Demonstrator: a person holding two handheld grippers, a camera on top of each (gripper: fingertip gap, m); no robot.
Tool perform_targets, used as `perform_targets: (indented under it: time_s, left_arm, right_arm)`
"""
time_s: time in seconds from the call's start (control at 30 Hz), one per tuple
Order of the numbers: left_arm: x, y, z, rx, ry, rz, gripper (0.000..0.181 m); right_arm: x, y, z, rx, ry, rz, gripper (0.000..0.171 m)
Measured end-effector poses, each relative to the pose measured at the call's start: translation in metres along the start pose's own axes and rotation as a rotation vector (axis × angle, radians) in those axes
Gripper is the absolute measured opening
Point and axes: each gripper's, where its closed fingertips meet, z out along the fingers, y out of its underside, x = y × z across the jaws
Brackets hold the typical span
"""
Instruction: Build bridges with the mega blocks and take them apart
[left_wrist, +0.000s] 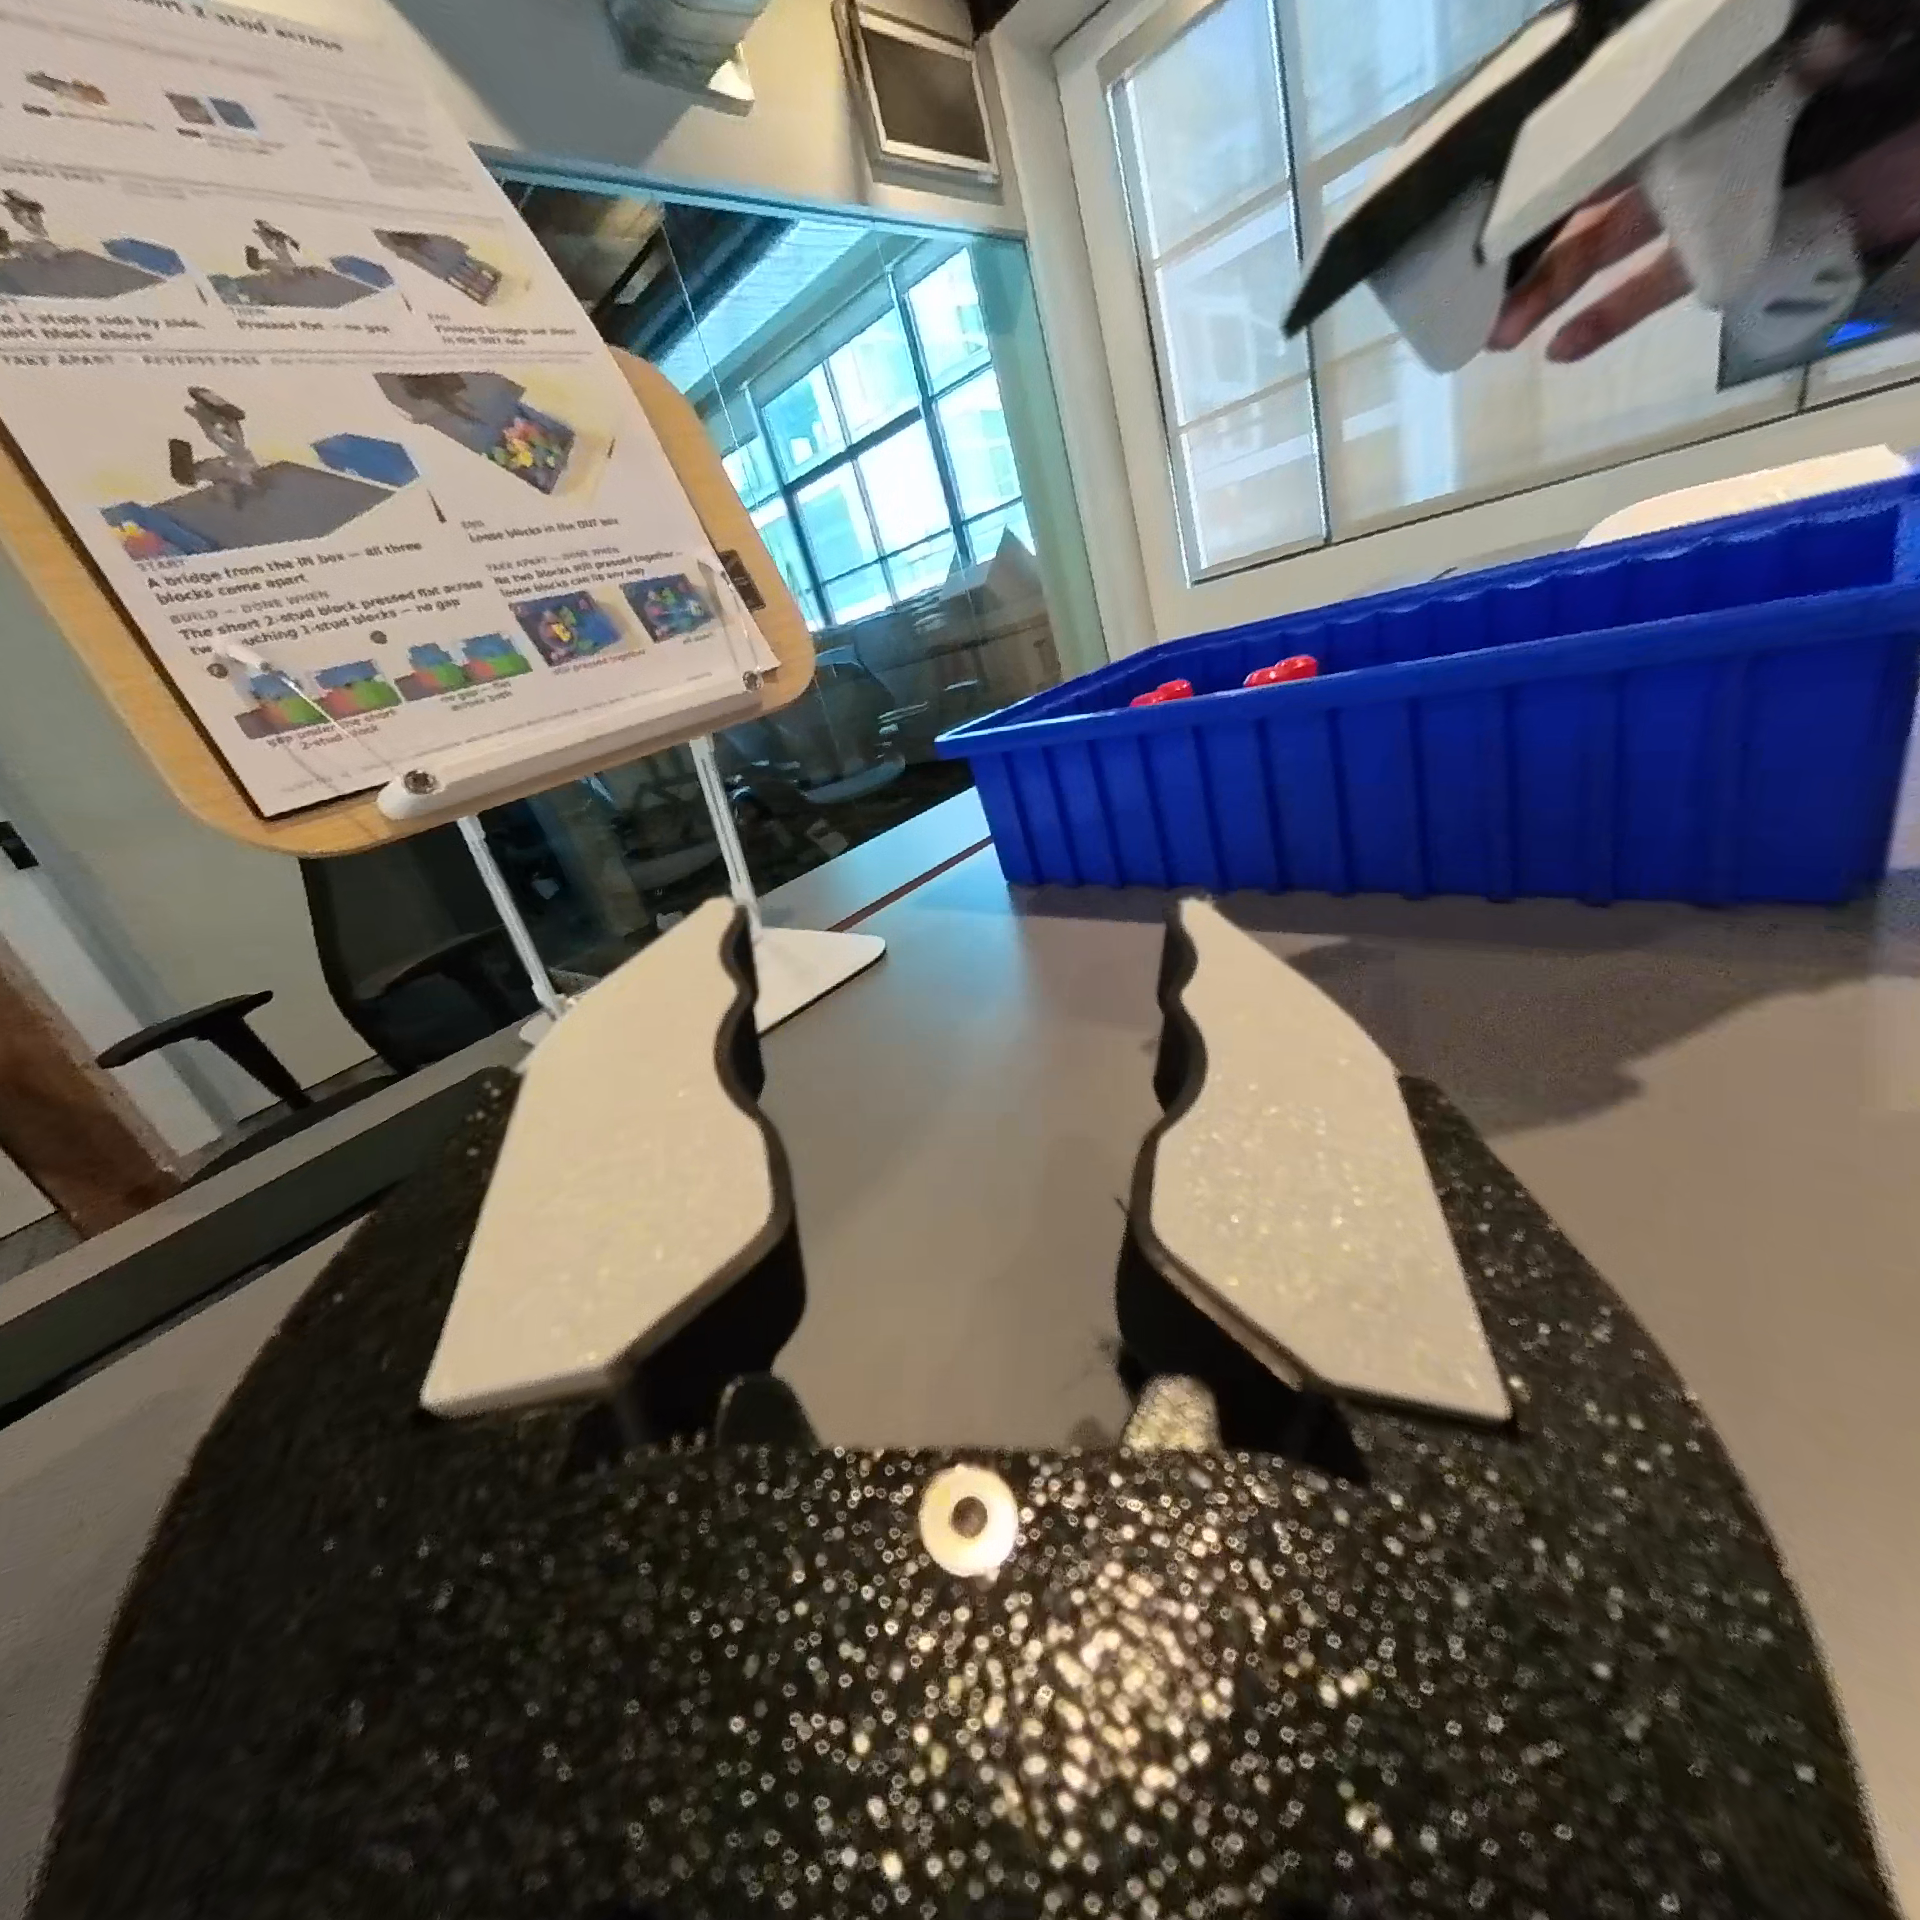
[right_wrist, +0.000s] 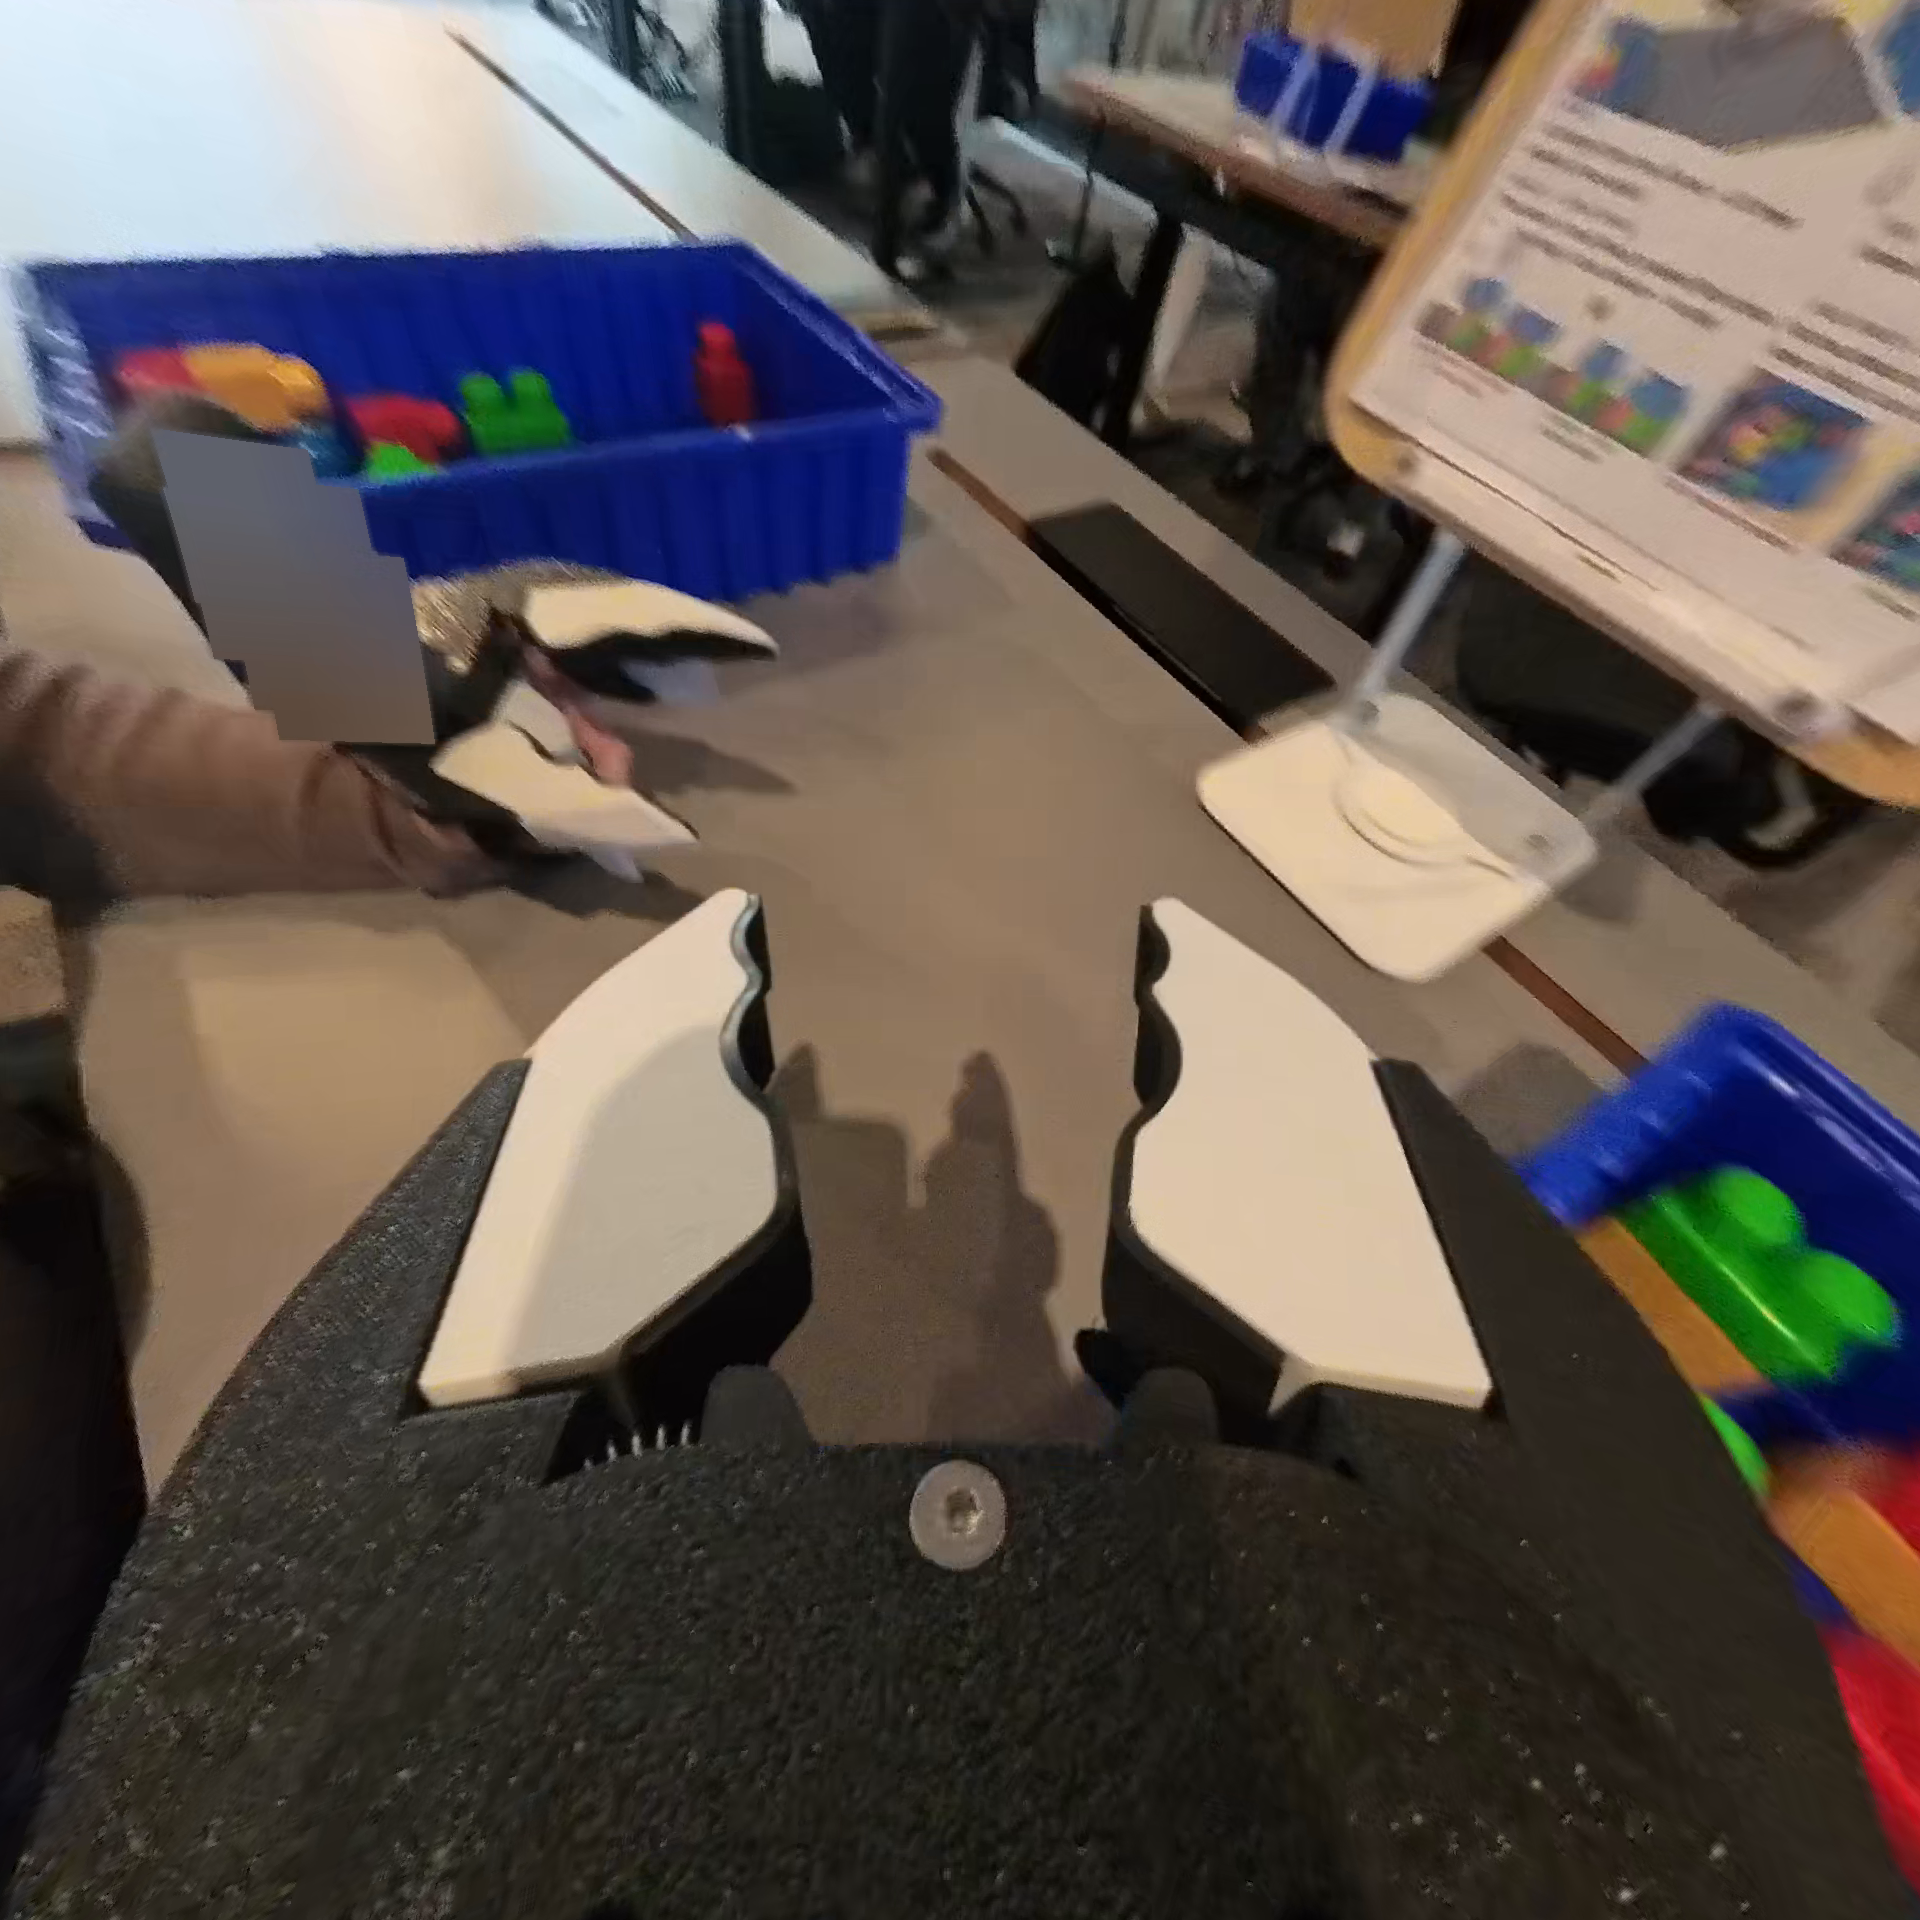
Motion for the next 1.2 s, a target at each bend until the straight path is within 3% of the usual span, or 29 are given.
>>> perform_targets:
  time_s: [0.13, 0.23, 0.33, 0.37, 0.4, 0.63, 0.83, 0.97, 1.2]
  left_arm:
    - [-0.007, -0.009, -0.013, -0.001, -0.041, 0.001, 0.074]
    - [-0.02, -0.027, -0.03, -0.009, -0.091, -0.105, 0.069]
    - [-0.025, -0.05, -0.057, -0.072, -0.105, -0.19, 0.055]
    - [-0.03, -0.056, -0.069, -0.112, -0.137, -0.192, 0.039]
    - [-0.038, -0.064, -0.083, -0.144, -0.177, -0.184, 0.035]
    - [-0.131, -0.103, -0.218, -0.275, -0.518, -0.107, 0.049]
    - [-0.202, -0.085, -0.313, -0.638, -0.565, 0.147, 0.041]
    - [-0.222, -0.028, -0.353, -1.095, -0.461, 0.059, 0.053]
    - [-0.22, 0.041, -0.394, -1.576, -0.349, 0.009, 0.057]
  right_arm:
    - [-0.021, -0.013, 0.055, 0.149, 0.085, -0.049, 0.066]
    - [-0.027, -0.024, 0.083, 0.278, 0.11, 0.041, 0.066]
    - [-0.023, -0.02, 0.103, 0.319, 0.143, 0.092, 0.067]
    - [-0.021, -0.016, 0.111, 0.308, 0.151, 0.09, 0.068]
    - [-0.023, -0.01, 0.118, 0.292, 0.141, 0.078, 0.069]
    - [-0.035, 0.013, 0.154, 0.357, 0.073, 0.193, 0.068]
    - [-0.04, 0.029, 0.155, 0.37, 0.074, 0.153, 0.058]
    - [-0.045, 0.032, 0.16, 0.37, 0.028, 0.199, 0.058]
    - [-0.058, 0.036, 0.169, 0.328, -0.022, 0.159, 0.053]
